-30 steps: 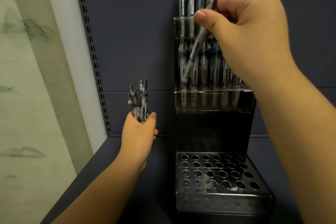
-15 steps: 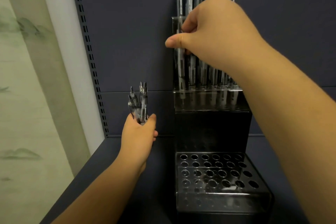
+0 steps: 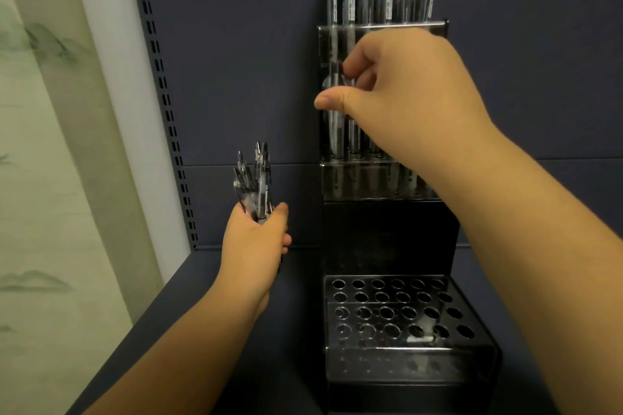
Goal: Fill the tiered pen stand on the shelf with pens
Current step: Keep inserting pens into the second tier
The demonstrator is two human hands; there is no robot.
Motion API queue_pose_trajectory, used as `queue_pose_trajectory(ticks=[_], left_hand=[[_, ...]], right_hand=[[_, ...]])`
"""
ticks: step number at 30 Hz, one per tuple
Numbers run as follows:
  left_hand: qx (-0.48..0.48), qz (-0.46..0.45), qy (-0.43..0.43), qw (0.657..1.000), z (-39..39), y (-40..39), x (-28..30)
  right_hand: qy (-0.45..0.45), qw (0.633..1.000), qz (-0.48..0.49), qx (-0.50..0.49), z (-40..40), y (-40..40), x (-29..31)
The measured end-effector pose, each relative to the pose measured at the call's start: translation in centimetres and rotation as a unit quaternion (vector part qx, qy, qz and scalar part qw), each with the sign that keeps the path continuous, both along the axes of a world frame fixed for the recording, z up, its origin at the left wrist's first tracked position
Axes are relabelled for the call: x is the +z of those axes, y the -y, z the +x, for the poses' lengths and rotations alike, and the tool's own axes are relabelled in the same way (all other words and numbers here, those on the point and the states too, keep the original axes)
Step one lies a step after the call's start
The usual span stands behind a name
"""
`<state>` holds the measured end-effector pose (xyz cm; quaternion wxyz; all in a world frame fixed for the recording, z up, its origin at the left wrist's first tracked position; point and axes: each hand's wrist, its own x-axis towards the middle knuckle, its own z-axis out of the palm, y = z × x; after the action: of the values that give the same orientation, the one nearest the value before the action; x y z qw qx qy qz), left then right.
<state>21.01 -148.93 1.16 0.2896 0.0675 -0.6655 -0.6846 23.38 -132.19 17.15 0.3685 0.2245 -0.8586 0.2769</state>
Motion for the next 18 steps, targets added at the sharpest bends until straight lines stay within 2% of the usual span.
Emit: queue_pose_trajectory(ticks=[11, 14, 18], left_hand=[[-0.015, 0.003, -0.005, 1.0, 0.6, -0.1, 0.4], [-0.014, 0.012, -0.01, 1.0, 0.8, 0.0, 0.8], [0.0, 0.005, -0.025, 1.0, 1.4, 0.2, 1.6]], right_hand=[[0.006, 1.0, 0.003, -0.019, 1.0, -0.8, -1.7], [0.025, 0.998, 0.047, -0.026, 1.9, -0.7, -1.6], [0.074, 0.99, 0.115, 0.019, 3.2, 0.9, -2.1]])
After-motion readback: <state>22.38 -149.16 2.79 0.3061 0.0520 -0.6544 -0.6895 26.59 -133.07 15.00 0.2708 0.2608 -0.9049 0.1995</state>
